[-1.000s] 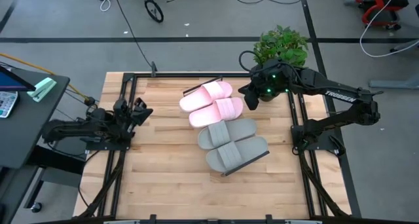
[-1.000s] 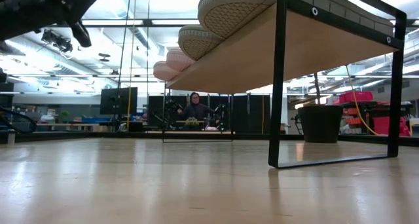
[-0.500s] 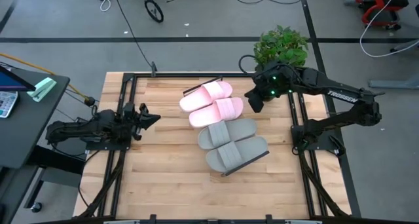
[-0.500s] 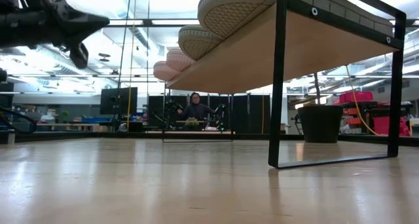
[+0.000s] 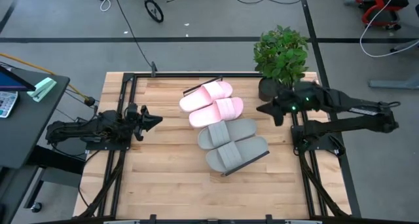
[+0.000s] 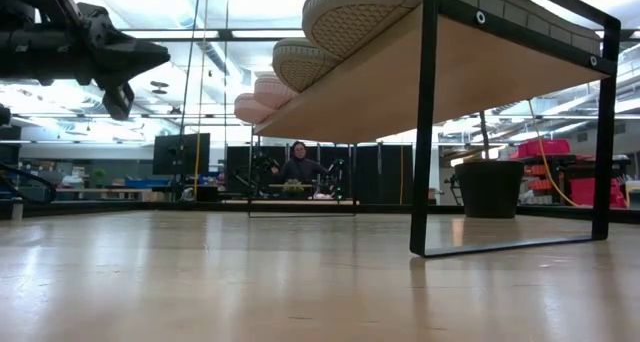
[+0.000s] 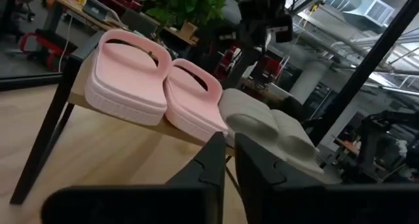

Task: Pick and place slides into the shelf
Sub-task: Return to Home Position

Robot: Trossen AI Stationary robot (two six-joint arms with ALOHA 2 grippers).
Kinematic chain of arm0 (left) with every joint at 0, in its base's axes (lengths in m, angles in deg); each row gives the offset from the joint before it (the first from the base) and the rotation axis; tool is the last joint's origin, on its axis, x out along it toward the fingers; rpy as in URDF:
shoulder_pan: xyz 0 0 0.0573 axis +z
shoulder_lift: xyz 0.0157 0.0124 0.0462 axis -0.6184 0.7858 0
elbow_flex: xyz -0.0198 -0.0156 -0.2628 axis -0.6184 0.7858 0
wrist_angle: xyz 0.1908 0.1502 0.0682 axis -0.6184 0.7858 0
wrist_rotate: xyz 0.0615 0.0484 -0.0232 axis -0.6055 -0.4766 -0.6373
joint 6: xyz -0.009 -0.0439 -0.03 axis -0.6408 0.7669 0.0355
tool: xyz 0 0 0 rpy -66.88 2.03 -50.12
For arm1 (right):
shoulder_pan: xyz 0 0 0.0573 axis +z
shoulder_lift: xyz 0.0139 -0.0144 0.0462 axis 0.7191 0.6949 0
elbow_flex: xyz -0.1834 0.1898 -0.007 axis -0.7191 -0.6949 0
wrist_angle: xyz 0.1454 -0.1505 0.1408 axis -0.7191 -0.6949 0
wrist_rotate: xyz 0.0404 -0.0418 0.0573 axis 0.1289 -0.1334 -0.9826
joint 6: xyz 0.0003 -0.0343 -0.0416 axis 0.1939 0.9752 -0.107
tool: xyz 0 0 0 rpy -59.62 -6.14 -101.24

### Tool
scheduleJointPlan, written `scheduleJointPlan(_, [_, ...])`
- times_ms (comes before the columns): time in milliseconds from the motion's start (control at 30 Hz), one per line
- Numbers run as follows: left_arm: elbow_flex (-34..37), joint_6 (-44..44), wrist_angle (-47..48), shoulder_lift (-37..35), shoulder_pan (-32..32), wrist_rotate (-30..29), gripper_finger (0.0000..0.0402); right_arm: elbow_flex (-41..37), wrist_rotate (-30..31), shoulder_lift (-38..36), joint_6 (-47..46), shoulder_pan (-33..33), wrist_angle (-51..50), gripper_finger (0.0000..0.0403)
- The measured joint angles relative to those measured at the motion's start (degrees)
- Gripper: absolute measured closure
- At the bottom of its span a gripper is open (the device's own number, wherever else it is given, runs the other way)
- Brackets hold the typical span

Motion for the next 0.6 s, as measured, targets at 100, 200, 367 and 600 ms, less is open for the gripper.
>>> scheduleJointPlan(100, [0.0,0.0,0.0,0.0,0.0,0.0,0.0352,-6.1,0.0,-4.7,-1.4,3.6,3.6,0.0403])
scheduleJointPlan(200, [0.0,0.0,0.0,0.0,0.0,0.0,0.0344,-11.3,2.2,-8.9,-1.3,7.1,3.3,0.0403])
scheduleJointPlan(367, [0.0,0.0,0.0,0.0,0.0,0.0,0.0337,-17.1,8.0,-16.1,1.8,10.8,2.9,0.0403])
scheduleJointPlan(600, [0.0,0.0,0.0,0.0,0.0,0.0,0.0339,-23.2,12.6,-27.0,7.2,12.4,3.0,0.0403])
